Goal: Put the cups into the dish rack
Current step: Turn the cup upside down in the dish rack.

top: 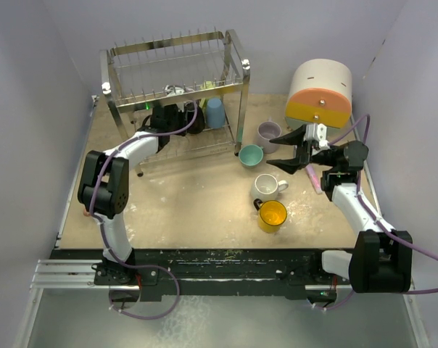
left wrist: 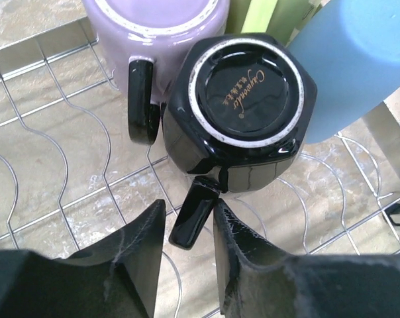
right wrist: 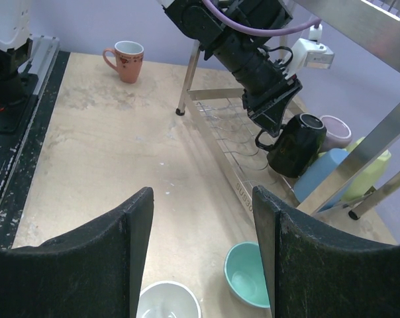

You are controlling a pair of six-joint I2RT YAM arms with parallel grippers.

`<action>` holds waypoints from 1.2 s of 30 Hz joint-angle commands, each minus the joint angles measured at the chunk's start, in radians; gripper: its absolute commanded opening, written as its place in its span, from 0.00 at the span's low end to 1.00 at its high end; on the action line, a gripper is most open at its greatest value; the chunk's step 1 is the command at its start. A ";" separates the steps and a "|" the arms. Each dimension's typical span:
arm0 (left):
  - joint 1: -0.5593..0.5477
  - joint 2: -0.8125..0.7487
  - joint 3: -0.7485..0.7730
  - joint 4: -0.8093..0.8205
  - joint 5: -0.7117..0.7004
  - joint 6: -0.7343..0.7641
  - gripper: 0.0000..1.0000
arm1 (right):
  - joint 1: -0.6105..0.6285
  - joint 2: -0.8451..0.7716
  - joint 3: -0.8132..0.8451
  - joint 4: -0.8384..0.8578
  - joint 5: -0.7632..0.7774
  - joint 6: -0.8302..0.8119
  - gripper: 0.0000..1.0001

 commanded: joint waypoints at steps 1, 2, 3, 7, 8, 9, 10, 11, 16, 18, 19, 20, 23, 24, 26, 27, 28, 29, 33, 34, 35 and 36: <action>0.012 -0.052 -0.009 0.064 -0.046 -0.030 0.36 | 0.002 -0.025 0.049 0.022 -0.022 -0.010 0.63; 0.011 -0.048 -0.006 0.061 -0.054 -0.028 0.36 | 0.002 -0.025 0.049 0.021 -0.022 -0.009 0.64; 0.012 -0.046 -0.004 0.057 -0.058 -0.026 0.36 | 0.002 -0.025 0.049 0.020 -0.021 -0.009 0.63; 0.013 -0.028 0.007 0.058 -0.071 -0.007 0.36 | 0.003 -0.025 0.050 0.019 -0.023 -0.010 0.64; 0.014 -0.020 0.011 0.061 -0.072 -0.002 0.36 | 0.002 -0.025 0.050 0.019 -0.023 -0.011 0.64; 0.016 -0.011 0.019 0.064 -0.071 0.006 0.35 | 0.003 -0.025 0.050 0.019 -0.023 -0.011 0.64; 0.017 -0.002 0.026 0.069 -0.064 0.019 0.35 | 0.003 -0.025 0.050 0.018 -0.023 -0.011 0.64; 0.017 0.005 0.029 0.081 -0.049 0.037 0.34 | 0.003 -0.026 0.050 0.017 -0.025 -0.010 0.64; 0.016 0.033 0.038 0.150 0.007 0.109 0.28 | 0.003 -0.026 0.050 0.016 -0.024 -0.012 0.64; 0.016 0.042 0.041 0.167 0.035 0.134 0.26 | 0.003 -0.026 0.050 0.016 -0.025 -0.012 0.64; 0.016 0.048 0.046 0.173 0.048 0.142 0.26 | 0.003 -0.026 0.050 0.014 -0.025 -0.013 0.64; 0.016 0.054 0.051 0.175 0.059 0.149 0.26 | 0.002 -0.026 0.051 0.014 -0.026 -0.013 0.64; 0.016 0.068 0.067 0.173 0.077 0.164 0.27 | 0.001 -0.026 0.052 0.011 -0.026 -0.015 0.64; 0.016 0.072 0.072 0.170 0.079 0.167 0.29 | 0.002 -0.026 0.052 0.010 -0.026 -0.015 0.64; 0.016 0.073 0.077 0.166 0.079 0.170 0.35 | 0.003 -0.026 0.053 0.008 -0.027 -0.016 0.64; 0.016 0.071 0.078 0.165 0.077 0.169 0.39 | 0.003 -0.028 0.054 0.007 -0.027 -0.016 0.64; 0.017 0.067 0.077 0.163 0.071 0.170 0.42 | 0.002 -0.027 0.053 0.006 -0.027 -0.018 0.64; 0.016 0.062 0.075 0.161 0.068 0.170 0.44 | 0.002 -0.027 0.054 0.006 -0.027 -0.019 0.64; 0.016 0.034 0.051 0.162 0.058 0.172 0.48 | 0.002 -0.026 0.054 0.003 -0.029 -0.019 0.64; 0.016 0.026 0.045 0.162 0.057 0.169 0.48 | 0.003 -0.027 0.054 0.003 -0.029 -0.019 0.64; 0.016 0.016 0.039 0.162 0.057 0.167 0.48 | 0.002 -0.028 0.055 0.002 -0.029 -0.019 0.64; 0.017 0.009 0.032 0.161 0.056 0.161 0.49 | 0.002 -0.028 0.055 0.002 -0.029 -0.020 0.64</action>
